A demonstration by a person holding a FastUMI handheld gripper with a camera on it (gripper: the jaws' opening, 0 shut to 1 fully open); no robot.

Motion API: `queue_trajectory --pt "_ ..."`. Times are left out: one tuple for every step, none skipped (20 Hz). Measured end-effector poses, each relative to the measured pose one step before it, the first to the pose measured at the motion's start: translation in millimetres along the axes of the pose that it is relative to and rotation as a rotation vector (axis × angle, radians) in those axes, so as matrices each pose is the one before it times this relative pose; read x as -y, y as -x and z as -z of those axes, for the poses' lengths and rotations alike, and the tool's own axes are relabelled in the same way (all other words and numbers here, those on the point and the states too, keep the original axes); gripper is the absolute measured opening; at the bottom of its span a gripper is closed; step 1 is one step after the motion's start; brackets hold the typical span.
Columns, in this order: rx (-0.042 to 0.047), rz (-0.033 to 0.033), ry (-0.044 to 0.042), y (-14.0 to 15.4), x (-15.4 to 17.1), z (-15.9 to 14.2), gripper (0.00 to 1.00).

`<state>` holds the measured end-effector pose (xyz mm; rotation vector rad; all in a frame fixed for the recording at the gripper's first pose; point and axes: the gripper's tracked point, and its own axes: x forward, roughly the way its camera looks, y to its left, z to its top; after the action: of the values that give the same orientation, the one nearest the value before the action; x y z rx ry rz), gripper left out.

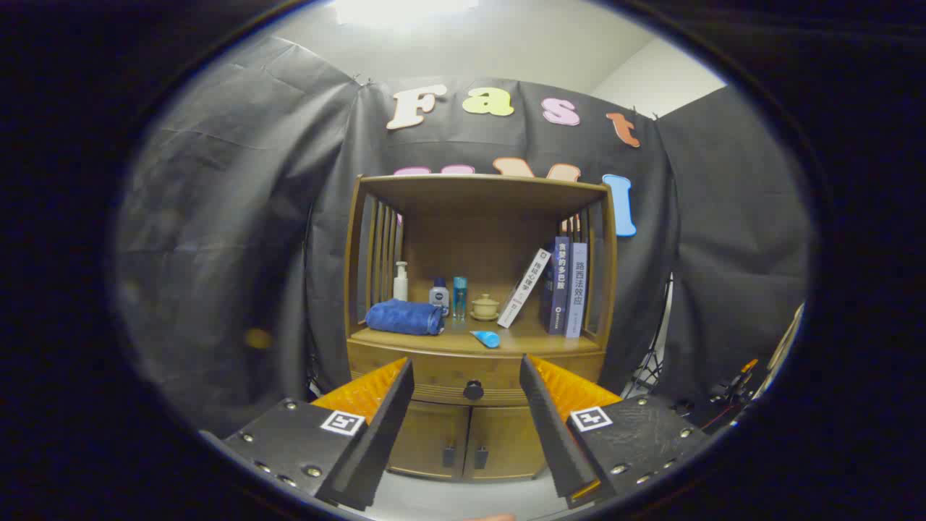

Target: Pull open the drawer, take out the items inside it, and place them on the countertop above the cabinet.

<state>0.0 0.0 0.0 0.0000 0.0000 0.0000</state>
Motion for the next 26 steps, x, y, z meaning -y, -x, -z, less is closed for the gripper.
queue_trajectory --pt "0.01793 0.00424 -0.00578 2.19 1.55 -4.81 0.88" --pt "0.01648 0.00911 -0.0081 1.99 3.46 -2.5 0.88" --pt "0.01234 0.01395 -0.00593 1.88 3.96 -2.55 0.88" --pt "0.01159 0.01244 -0.0035 1.99 4.39 -1.8 0.88" --pt "0.00965 0.00775 -0.00371 2.47 2.51 -3.62 0.88" --pt "0.00848 0.00564 -0.00221 0.45 1.56 -1.14 0.88" --pt "0.00908 0.00733 -0.00327 0.59 3.31 -2.1 0.88" --pt "0.01017 0.00768 -0.00373 1.1 3.64 -1.45 0.88" --pt "0.01435 0.00315 -0.005 0.92 1.53 -3.48 0.88" --pt "0.01387 0.00395 -0.00573 0.83 0.69 -2.17 0.88" --pt "0.01074 0.00788 -0.00267 0.53 2.65 -2.18 0.88" --pt "0.00852 0.0089 -0.00077 0.43 3.0 -0.77 0.88" --pt "0.00567 0.00868 -0.00016 0.42 3.05 -1.42 0.88" --pt "0.00037 0.00564 0.00044 0.15 1.79 0.59 0.88" --pt "-0.00296 0.00384 -0.00128 -0.41 1.41 1.02 0.88" --pt "-0.00309 0.0019 0.00057 0.22 0.62 1.1 0.88" --pt "-0.00029 0.00605 0.0011 -1.83 1.53 0.48 0.88" --pt "0.0014 0.01284 0.00504 -1.38 3.45 0.73 0.88" --pt "0.00007 0.01026 0.00612 -2.32 3.1 0.42 0.88" --pt "-0.00431 0.00012 0.00705 -3.08 -2.08 5.34 0.88" --pt "0.00252 -0.02058 0.01005 -4.49 -6.47 2.88 0.88" --pt "0.00546 -0.01878 0.00615 -7.23 -6.69 1.77 0.88" --pt "0.01026 -0.00257 0.00452 -9.14 -4.34 1.18 0.88" --pt "0.00662 0.01607 0.00545 -9.22 2.42 2.72 0.88" --pt "-0.00549 0.01553 0.00299 -10.68 0.8 5.79 0.88" --pt "-0.01611 0.00195 -0.00695 -10.53 -5.6 8.95 0.88"
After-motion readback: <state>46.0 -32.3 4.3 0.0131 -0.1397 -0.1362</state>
